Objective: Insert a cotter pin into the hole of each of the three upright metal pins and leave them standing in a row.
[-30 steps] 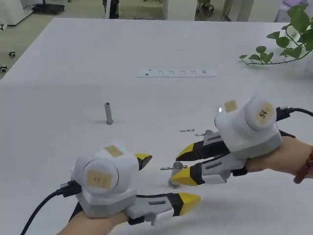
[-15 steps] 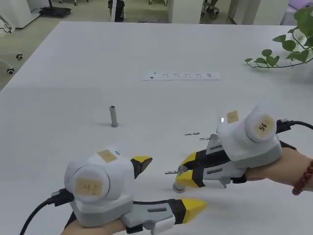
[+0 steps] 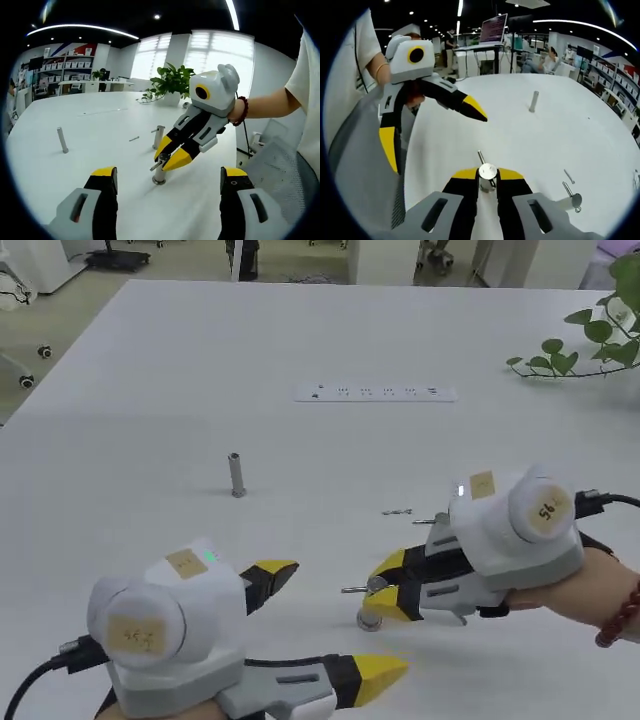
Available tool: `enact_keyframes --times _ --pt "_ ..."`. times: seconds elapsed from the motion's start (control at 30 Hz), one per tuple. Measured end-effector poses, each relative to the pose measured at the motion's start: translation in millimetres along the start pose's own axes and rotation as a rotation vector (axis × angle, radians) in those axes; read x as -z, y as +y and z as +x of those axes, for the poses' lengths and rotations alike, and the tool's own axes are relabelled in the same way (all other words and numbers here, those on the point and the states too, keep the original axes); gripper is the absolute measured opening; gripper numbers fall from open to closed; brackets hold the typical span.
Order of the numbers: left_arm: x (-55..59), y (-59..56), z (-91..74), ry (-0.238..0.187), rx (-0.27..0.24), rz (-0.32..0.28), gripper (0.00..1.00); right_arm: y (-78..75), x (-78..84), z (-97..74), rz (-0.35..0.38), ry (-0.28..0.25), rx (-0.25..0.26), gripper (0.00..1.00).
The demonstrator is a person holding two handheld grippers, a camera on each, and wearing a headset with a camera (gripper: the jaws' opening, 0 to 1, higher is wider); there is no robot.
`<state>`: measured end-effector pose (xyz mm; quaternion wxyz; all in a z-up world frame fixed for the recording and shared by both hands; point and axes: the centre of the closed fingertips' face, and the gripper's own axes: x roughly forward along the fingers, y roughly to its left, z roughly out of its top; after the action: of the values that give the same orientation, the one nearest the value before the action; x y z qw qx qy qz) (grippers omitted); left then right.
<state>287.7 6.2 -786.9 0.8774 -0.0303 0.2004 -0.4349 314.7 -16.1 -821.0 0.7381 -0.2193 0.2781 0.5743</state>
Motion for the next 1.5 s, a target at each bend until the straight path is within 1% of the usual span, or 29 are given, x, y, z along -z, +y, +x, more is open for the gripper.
enact_keyframes --times 0.1,0.2,0.33,0.53,0.7,0.83,0.93,1.03,1.13,1.27,1.5 --pt "1.4 3.6 -4.5 0.008 -0.008 0.003 0.84 -0.8 -1.4 1.4 -0.003 -0.001 0.003 0.13" --pt "0.4 6.8 -10.0 0.005 -0.019 0.005 0.84 -3.8 -4.2 2.2 -0.001 -0.008 0.012 0.13" --pt "-0.5 12.9 -14.6 -0.003 -0.038 -0.004 0.84 -13.5 -9.9 2.8 0.013 -0.007 0.028 0.13" --pt "-2.5 17.2 -18.8 -0.013 -0.054 0.006 0.83 -26.2 -16.9 3.2 -0.003 -0.003 0.041 0.13" --pt "-5.1 18.4 -21.0 -0.024 -0.062 0.005 0.82 -35.4 -20.8 5.5 -0.015 0.005 0.047 0.13" --pt "-7.1 19.0 -21.6 -0.031 -0.062 0.003 0.82 -39.3 -23.2 7.5 -0.016 0.009 0.049 0.13" --pt "-7.7 17.6 -21.3 -0.031 -0.055 0.005 0.82 -46.2 -24.4 9.7 -0.013 0.009 0.053 0.13" --pt "-8.6 16.6 -21.3 -0.031 -0.053 0.020 0.83 -49.0 -25.7 10.0 -0.006 0.006 0.057 0.13" --pt "-9.5 15.6 -21.5 -0.033 -0.051 0.027 0.83 -53.6 -25.4 10.5 0.015 0.007 0.065 0.13" --pt "-9.3 14.3 -20.7 -0.032 -0.047 0.034 0.82 -57.0 -24.9 10.4 0.029 0.010 0.075 0.13" --pt "-7.6 13.2 -19.3 -0.026 -0.041 0.027 0.82 -61.6 -23.4 11.6 0.035 0.017 0.080 0.13"
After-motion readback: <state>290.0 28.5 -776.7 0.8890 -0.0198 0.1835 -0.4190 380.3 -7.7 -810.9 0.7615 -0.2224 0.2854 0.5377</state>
